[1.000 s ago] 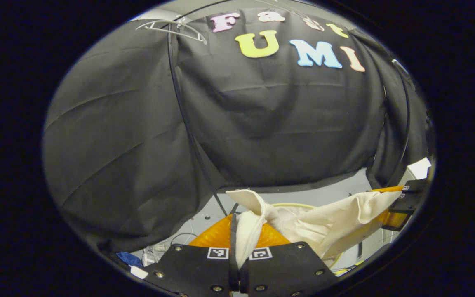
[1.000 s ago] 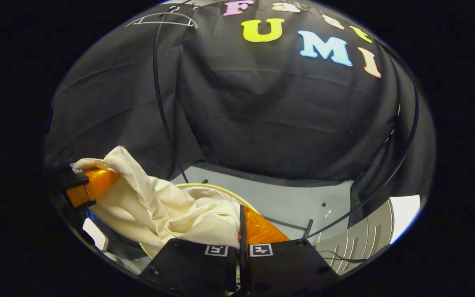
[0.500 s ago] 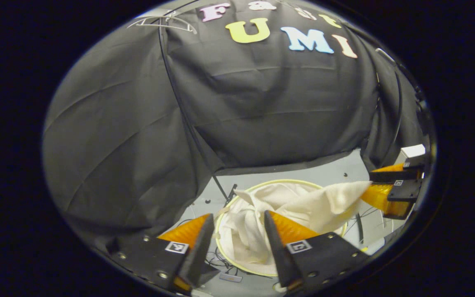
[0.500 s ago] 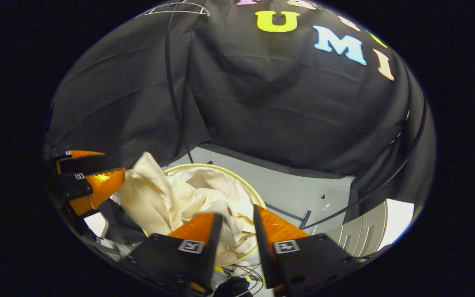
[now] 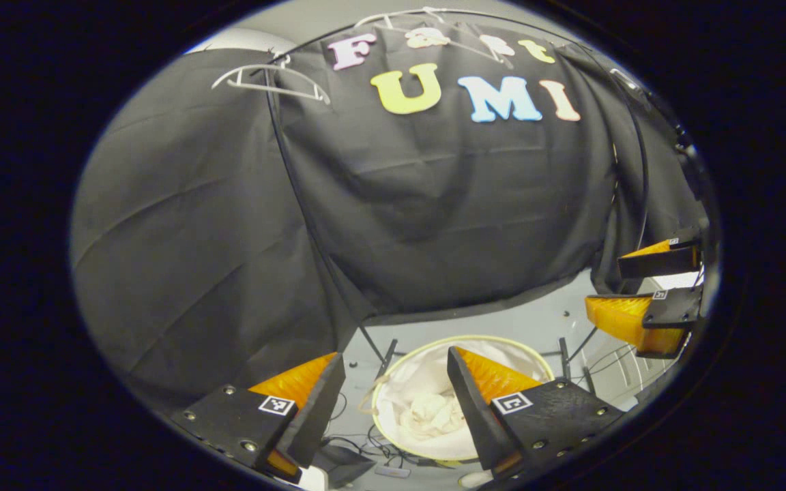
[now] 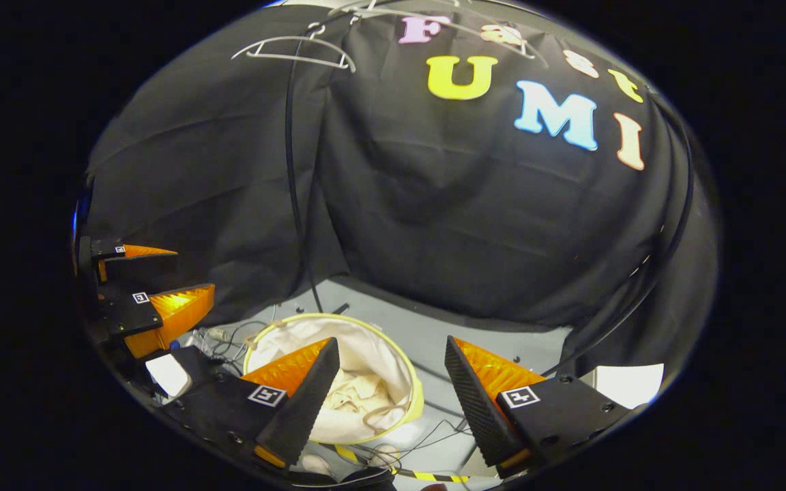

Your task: Grasp the clothes on the hanger with both hands and then place them into the laundry hamper below.

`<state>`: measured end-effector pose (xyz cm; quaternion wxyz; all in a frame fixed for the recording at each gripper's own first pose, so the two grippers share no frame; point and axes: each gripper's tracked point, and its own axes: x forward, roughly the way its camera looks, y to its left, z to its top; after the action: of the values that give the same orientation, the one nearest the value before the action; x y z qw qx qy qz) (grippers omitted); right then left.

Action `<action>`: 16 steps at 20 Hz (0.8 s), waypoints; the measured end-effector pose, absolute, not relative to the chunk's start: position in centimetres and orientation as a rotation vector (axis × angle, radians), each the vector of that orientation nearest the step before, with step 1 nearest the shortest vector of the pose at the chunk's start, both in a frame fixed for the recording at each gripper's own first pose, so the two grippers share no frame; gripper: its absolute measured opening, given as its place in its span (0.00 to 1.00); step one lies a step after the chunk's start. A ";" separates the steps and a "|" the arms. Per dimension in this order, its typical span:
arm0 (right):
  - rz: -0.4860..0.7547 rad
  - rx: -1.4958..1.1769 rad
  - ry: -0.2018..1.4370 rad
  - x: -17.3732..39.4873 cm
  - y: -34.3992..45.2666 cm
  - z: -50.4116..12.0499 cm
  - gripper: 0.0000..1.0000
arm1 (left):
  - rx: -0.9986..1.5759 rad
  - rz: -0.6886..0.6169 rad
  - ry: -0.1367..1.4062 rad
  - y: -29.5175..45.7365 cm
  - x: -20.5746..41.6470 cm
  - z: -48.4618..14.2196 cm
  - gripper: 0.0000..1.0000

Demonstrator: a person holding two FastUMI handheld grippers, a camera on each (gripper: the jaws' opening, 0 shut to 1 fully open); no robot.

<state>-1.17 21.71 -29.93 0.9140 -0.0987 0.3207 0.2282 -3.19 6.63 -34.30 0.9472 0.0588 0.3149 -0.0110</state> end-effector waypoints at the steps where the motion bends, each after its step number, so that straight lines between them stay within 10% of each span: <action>1: 0.460 -0.184 0.621 -0.6 21.4 -28.0 0.98 | 0.115 -0.025 0.605 6.6 -2.5 -32.2 0.90; 16: 0.225 -0.041 0.199 1.6 11.7 -7.2 0.97 | -0.001 -0.061 0.174 6.9 1.0 -8.5 0.89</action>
<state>1.64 11.66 -7.20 0.9885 -0.0203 0.0989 0.1123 0.99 6.87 -8.48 0.9958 -0.0006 0.0866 -0.0304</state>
